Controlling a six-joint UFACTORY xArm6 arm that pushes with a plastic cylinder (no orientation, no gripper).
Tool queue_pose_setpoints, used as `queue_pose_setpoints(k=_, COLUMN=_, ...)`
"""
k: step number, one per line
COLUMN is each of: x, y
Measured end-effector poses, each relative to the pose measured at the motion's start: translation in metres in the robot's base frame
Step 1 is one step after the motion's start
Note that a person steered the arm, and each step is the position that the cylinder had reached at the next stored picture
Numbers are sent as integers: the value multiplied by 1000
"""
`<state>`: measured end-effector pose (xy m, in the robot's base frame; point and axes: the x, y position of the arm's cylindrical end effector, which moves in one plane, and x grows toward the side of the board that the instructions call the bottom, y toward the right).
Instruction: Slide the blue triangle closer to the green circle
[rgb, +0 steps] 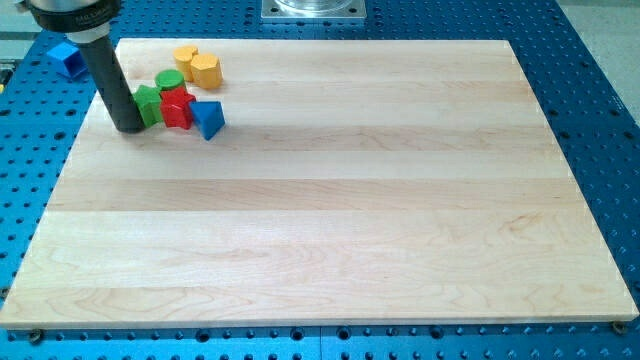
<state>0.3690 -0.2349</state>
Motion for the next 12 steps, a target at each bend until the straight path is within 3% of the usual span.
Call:
queue_pose_setpoints(k=2, x=21, y=-55)
queue_pose_setpoints(k=3, x=82, y=2)
queue_pose_setpoints(k=4, x=78, y=63)
queue_pose_setpoints(k=5, x=35, y=59)
queue_pose_setpoints(k=7, x=23, y=143)
queue_pose_setpoints(k=8, x=-7, y=160)
queue_pose_setpoints(k=10, x=40, y=98)
queue_pose_setpoints(k=12, x=40, y=45)
